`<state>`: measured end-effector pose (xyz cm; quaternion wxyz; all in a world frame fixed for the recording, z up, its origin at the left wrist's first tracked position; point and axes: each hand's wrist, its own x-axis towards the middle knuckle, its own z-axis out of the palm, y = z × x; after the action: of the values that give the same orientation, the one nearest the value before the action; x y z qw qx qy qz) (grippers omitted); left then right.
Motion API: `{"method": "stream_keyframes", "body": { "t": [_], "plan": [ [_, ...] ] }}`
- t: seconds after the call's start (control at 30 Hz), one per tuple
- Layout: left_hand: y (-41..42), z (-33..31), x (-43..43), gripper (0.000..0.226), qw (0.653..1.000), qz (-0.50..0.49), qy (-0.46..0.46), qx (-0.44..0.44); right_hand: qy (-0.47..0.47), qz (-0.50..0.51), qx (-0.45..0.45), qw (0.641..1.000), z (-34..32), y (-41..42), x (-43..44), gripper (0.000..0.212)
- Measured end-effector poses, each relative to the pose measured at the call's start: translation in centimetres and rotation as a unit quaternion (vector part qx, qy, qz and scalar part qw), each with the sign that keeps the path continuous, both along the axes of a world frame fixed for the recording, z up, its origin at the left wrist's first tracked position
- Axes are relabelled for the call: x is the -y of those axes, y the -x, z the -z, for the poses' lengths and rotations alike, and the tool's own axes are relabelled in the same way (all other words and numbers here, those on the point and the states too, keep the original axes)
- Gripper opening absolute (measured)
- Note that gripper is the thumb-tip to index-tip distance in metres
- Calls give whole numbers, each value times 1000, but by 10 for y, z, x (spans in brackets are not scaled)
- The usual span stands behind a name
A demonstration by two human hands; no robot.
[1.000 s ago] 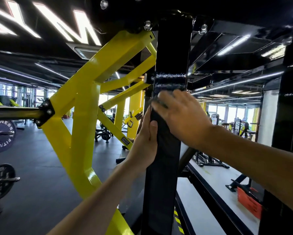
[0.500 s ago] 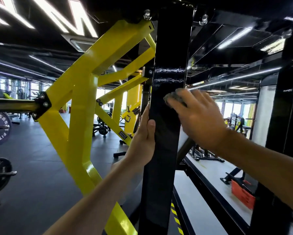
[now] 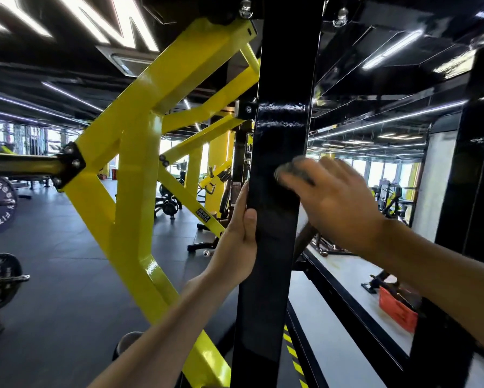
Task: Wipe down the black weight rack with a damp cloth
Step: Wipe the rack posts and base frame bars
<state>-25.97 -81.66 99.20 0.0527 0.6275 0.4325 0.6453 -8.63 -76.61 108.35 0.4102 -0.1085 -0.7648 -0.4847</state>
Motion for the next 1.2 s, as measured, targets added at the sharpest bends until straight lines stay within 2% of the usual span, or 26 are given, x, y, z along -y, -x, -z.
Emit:
{"method": "stream_keyframes", "body": {
  "t": [0.03, 0.07, 0.13, 0.17, 0.2, 0.3, 0.33, 0.43, 0.47, 0.57, 0.6, 0.7, 0.73, 0.83, 0.87, 0.97, 1.0, 1.1, 1.13, 1.2],
  "plan": [
    [-2, 0, 1, 51, 1000, 2, -3, 2, 16, 1, -36, 999, 1, 6, 2, 43],
    [-3, 0, 1, 50, 1000, 2, -8, 4, 15, 1, -17, 1000, 7, 12, 4, 39],
    [-4, 1, 1, 49, 1000, 0, -13, 3, -14, 0, 89, 996, 17, 18, 11, 36],
    [-4, 1, 1, 49, 1000, -4, -15, 2, -26, 2, 115, 993, 13, 18, 12, 39],
    [-3, 2, 0, 49, 1000, -4, -19, 6, -22, 3, 94, 995, 4, 18, 13, 39],
    [-4, 4, 1, 49, 1000, -7, -19, 9, 41, 13, -76, 996, 1, 30, 16, 43],
    [-5, 5, 1, 47, 1000, -7, -15, 11, 43, 5, -66, 997, 9, 36, 19, 41],
    [-9, 6, 4, 37, 1000, 0, -4, 12, 9, 6, 83, 997, 25, 40, 23, 41],
    [-9, 6, 5, 38, 1000, 0, -1, 13, 2, 5, 78, 997, 19, 37, 21, 42],
    [-3, 9, 3, 49, 1000, 0, 1, 8, 32, 14, -45, 998, 14, 30, 18, 46],
    [-1, 10, 2, 52, 1000, 1, 2, 6, 35, 21, -45, 998, 20, 31, 19, 46],
    [-1, 11, 1, 59, 1000, -3, 8, 6, 11, 18, 69, 997, 37, 23, 22, 42],
    [-2, 12, 1, 58, 1000, -1, 5, 9, 10, 19, 76, 997, 33, 18, 19, 40],
    [-1, 22, 1, 53, 1000, 18, 8, 12, 55, 42, -16, 997, 32, 14, 15, 49],
    [0, 26, 0, 53, 1000, 15, 13, 8, 59, 47, -13, 997, 39, 15, 17, 49],
    [1, 34, 1, 55, 1000, 1, 18, -4, 24, 41, 85, 995, 53, 12, 20, 40],
    [2, 35, 1, 54, 1000, 4, 17, -3, 22, 37, 87, 995, 48, 8, 16, 39],
    [-1, 34, 4, 55, 1000, 6, 24, 3, 59, 30, -20, 998, 45, 6, 10, 37],
    [-3, 33, 6, 54, 1000, 1, 27, 3, 56, 29, -15, 998, 54, 8, 10, 35],
    [-6, 32, 11, 52, 999, -22, 40, -4, 19, 31, 73, 997, 71, 7, 13, 32]
  ]
}}
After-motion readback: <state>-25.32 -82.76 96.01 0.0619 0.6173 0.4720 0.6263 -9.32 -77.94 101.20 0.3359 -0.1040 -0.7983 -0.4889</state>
